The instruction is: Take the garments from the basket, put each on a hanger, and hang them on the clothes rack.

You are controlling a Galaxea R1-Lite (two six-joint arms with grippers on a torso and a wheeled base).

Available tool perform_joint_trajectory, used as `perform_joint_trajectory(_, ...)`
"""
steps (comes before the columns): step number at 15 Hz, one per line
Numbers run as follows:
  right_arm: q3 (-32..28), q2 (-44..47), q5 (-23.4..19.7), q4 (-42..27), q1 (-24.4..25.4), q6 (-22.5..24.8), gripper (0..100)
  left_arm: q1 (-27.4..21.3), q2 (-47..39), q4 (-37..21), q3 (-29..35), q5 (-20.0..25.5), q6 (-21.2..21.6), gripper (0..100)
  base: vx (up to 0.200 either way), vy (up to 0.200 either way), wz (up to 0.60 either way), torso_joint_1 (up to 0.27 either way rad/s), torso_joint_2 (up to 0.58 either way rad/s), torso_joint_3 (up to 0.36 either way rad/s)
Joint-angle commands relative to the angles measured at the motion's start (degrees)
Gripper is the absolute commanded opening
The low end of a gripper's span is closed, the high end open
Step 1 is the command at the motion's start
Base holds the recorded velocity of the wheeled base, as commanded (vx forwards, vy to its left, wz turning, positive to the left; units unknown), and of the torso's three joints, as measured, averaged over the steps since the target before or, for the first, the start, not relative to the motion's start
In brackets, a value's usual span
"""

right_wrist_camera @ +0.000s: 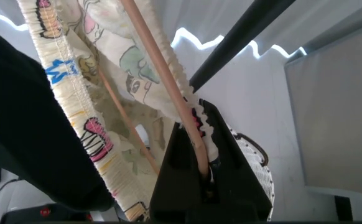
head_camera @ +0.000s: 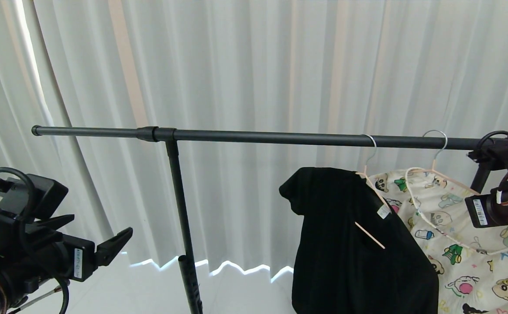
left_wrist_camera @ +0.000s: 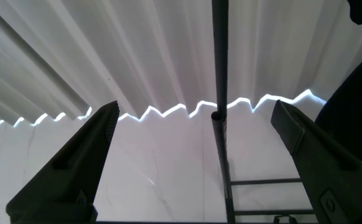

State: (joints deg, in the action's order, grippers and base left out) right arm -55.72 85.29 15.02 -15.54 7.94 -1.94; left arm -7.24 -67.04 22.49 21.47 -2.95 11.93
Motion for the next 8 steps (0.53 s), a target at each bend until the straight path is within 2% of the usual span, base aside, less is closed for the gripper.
perform_joint_trajectory(1, -0.09, 0.06, 0.01, -0.01, 0.06, 0.00, 0, -0.14, -0.02, 0.01, -0.02, -0.04, 0.02, 100, 0.000, 0.000, 0.00, 0.000, 0.00, 0.000)
perform_joint_trajectory(3, 0.00, -0.38, 0.10, -0.10, 0.06, 0.00, 0, -0.14, -0.02, 0.01, 0.07, -0.04, 0.02, 100, 0.000, 0.000, 0.00, 0.000, 0.00, 0.000)
perform_joint_trajectory(4, 0.00, -0.65, 0.10, -0.10, 0.06, 0.00, 100, -0.14, -0.02, 0.01, 0.07, -0.04, -0.07, 100, 0.000, 0.000, 0.00, 0.000, 0.00, 0.000)
perform_joint_trajectory(8, 0.00, -3.28, 0.01, -0.01, 0.06, -0.08, 100, -0.05, -0.02, 0.01, 0.42, -0.04, 0.02, 100, 0.000, 0.000, 0.00, 0.000, 0.00, 0.000)
